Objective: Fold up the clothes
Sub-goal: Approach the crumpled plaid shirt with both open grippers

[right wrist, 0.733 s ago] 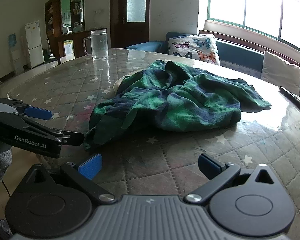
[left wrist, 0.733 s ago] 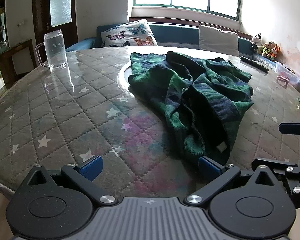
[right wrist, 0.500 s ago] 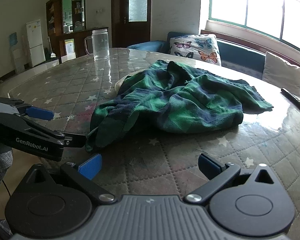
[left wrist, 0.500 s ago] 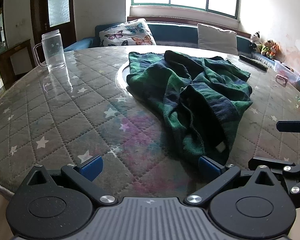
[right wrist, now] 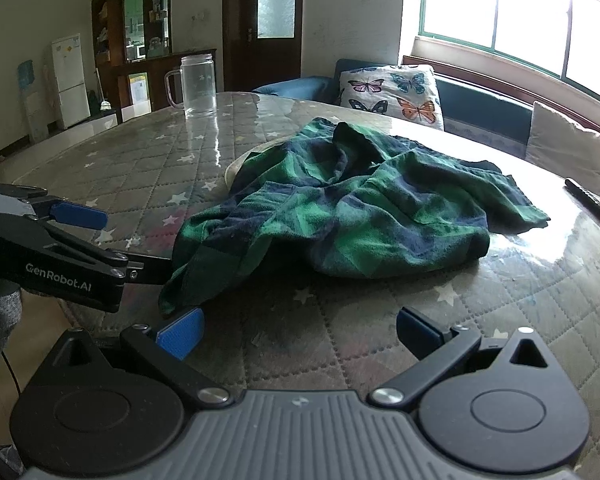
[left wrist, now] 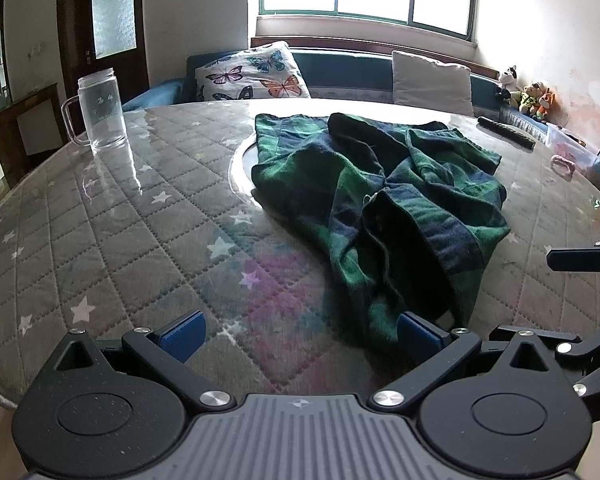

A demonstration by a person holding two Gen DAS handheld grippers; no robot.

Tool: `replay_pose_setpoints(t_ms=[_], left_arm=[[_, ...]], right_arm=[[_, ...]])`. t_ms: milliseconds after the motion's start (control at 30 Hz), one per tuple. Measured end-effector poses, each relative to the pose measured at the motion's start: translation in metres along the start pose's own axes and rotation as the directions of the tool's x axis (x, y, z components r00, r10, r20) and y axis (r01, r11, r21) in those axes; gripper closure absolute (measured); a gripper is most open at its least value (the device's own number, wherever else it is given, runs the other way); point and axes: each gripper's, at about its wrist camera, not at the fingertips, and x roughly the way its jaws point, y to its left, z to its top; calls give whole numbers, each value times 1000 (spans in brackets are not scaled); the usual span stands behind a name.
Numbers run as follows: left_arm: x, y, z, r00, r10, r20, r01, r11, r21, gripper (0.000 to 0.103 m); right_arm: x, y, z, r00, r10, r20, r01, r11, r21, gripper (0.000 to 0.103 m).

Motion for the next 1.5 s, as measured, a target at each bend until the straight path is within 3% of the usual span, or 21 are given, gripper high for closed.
replay_pose_setpoints(t_ms=[767, 1033, 1500], left_arm=[[21, 1, 36, 1000, 6, 1, -6, 999, 41, 0], [29, 2, 60, 1000, 14, 21, -15, 997, 77, 0], [73, -7, 113, 1000, 5, 27, -9, 991, 135, 0]], right_arm=[[13, -15, 21, 1000, -6, 4, 6, 1000, 15, 0], [10, -29, 41, 999, 1, 39, -2, 999, 37, 0], [48, -61, 69, 999, -34, 2, 34, 997, 76, 0]])
